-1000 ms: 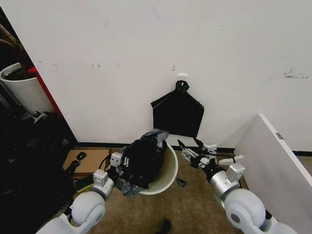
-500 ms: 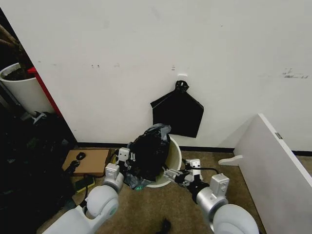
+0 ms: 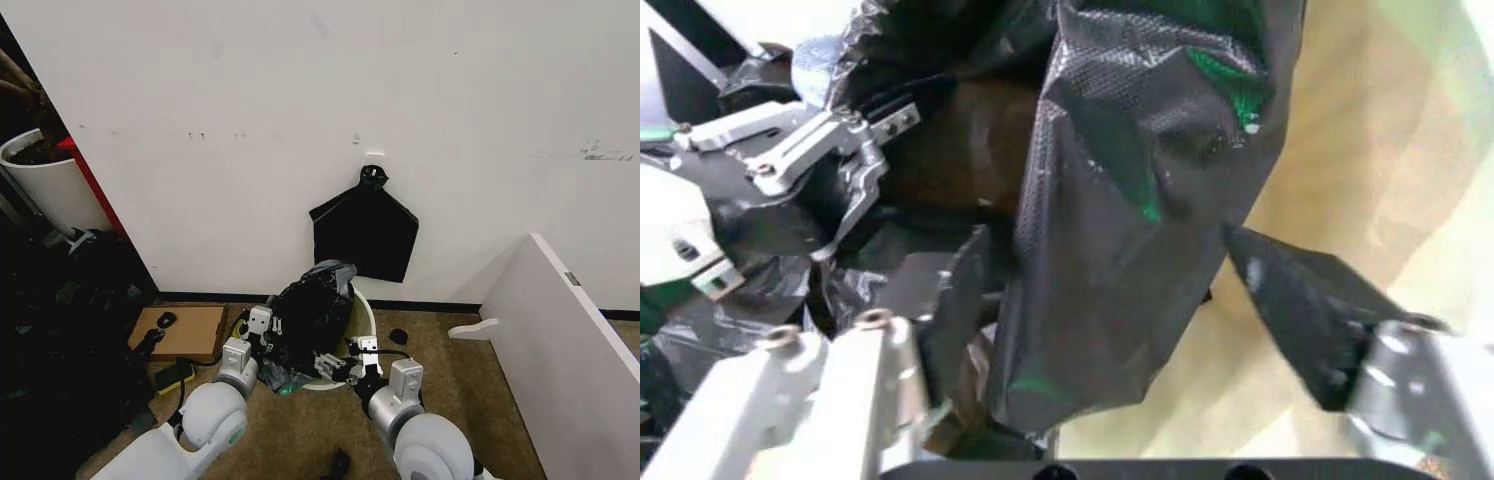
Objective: Place the garbage bag over the trash bin.
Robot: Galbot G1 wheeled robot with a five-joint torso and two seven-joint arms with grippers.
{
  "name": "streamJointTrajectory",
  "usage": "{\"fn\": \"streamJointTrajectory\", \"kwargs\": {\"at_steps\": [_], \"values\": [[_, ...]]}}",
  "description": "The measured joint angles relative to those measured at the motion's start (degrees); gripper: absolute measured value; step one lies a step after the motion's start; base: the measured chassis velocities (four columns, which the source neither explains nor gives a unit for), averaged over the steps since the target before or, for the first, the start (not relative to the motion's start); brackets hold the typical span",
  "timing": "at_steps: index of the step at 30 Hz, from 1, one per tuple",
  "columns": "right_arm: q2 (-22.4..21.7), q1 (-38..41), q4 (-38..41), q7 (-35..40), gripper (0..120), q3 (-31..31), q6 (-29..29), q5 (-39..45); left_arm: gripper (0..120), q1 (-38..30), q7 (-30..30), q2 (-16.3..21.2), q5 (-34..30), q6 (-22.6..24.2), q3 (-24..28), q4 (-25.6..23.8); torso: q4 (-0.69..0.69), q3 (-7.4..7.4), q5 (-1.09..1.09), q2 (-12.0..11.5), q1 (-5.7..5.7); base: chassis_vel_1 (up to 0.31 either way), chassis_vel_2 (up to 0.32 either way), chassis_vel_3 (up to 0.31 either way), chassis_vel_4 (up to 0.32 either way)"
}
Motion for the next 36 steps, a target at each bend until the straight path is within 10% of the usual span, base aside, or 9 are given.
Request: {"fn": "streamJointTrajectory", "kwargs": {"at_steps": [17, 36], "values": [[0.2, -0.4, -0.8, 1.1, 0, 1.5, 3.1, -0.9, 1, 0.3, 1.0, 0.9, 0.3, -0.1, 0.0, -0.4, 0.0, 0.0, 0.0, 0.0, 0.0, 0.0, 0.0, 0.0, 0.0], [-0.5, -3.2, 0.3, 4.3, 0, 7.5, 5.2, -0.2, 1, 0.8, 1.4, 1.3, -3.2, -0.5, -2.4, -0.5, 0.0, 0.0, 0.0, 0.0, 0.0, 0.0, 0.0, 0.0, 0.0]]}}
